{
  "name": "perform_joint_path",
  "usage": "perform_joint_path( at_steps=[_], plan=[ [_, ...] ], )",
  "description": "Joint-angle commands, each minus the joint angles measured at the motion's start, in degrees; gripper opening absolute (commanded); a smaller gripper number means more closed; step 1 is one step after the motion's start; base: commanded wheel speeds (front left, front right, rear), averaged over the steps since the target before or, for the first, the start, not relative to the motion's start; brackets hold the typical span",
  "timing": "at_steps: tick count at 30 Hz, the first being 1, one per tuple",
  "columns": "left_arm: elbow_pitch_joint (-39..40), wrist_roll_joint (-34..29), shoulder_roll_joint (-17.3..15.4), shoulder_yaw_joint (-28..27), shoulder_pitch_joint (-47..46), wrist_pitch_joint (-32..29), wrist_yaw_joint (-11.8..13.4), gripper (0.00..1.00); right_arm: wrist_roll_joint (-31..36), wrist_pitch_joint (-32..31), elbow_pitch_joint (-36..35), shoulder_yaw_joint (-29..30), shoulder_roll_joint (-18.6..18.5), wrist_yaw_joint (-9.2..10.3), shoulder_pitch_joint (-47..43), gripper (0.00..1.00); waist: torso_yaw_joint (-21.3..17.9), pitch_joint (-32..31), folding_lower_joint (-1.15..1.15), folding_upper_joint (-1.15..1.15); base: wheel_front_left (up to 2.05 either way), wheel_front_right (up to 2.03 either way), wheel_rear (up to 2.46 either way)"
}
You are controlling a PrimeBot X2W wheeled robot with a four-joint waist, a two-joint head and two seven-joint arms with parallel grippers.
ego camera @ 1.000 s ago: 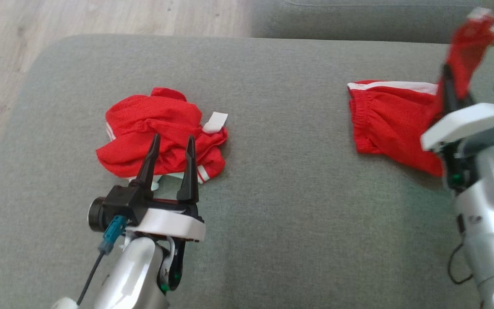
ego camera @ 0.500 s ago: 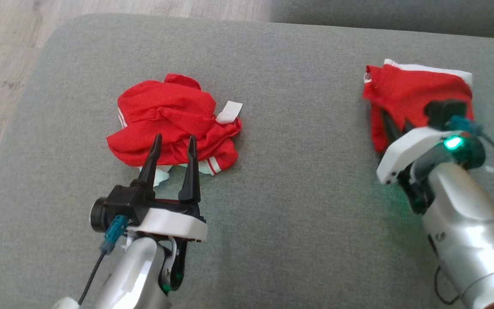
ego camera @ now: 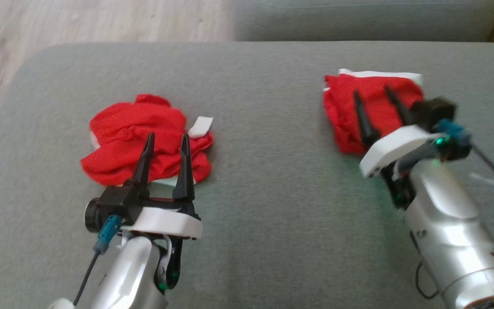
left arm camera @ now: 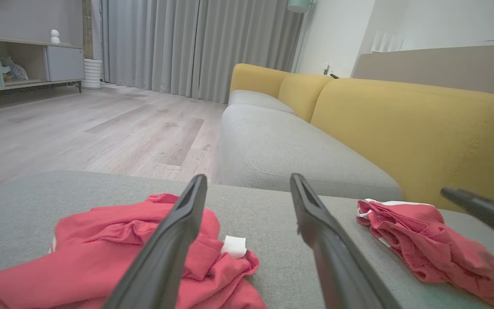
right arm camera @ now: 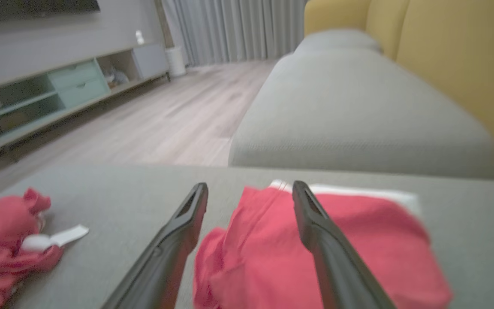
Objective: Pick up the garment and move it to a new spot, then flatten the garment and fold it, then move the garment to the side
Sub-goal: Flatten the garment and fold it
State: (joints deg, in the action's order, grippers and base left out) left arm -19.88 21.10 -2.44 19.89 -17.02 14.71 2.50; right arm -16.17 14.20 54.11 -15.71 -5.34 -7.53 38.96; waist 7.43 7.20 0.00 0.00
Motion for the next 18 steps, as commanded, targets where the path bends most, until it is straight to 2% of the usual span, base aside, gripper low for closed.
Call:
perform_joint_path(
  at_steps=[1,3,4,8,13,18],
  plan=[
    [2.06,-0.51,-0.43,-2.21,-0.56,0.29,-0.01,1.0,0.63,0.74,-2.48,-0.3,1.0,0.04,0.78,1.0,-1.64,-1.38,0.0,0.0,0.0,0.0,0.0],
    [2.25,-0.64,-0.43,-2.56,-0.11,0.29,-0.15,1.0,2.75,0.77,-7.74,4.21,1.27,0.04,-1.74,1.0,-3.02,-2.22,0.0,0.0,0.0,0.0,0.0],
    [2.45,-0.68,-0.43,-3.0,0.39,0.29,-0.14,1.0,5.49,0.78,-12.95,8.95,1.52,0.04,-5.11,1.0,-4.28,-3.02,0.0,0.0,0.0,0.0,0.0],
    [2.9,-0.53,-0.43,-3.7,1.65,0.29,0.05,1.0,10.78,0.78,-22.16,15.12,2.08,0.04,-12.64,1.0,-6.45,-4.18,0.0,0.0,0.0,0.0,0.0],
    [3.36,-0.36,-0.43,-3.9,3.61,0.29,0.14,1.0,14.07,0.79,-30.78,19.8,2.4,0.04,-21.4,1.0,-7.69,-4.89,0.0,0.0,0.0,0.0,0.0],
    [3.01,-0.95,-0.43,-3.97,5.37,0.29,-0.05,1.0,11.99,0.79,-35.94,19.57,2.45,0.04,-28.33,1.0,-7.81,-4.86,0.0,0.0,0.0,0.0,0.0]
  ],
)
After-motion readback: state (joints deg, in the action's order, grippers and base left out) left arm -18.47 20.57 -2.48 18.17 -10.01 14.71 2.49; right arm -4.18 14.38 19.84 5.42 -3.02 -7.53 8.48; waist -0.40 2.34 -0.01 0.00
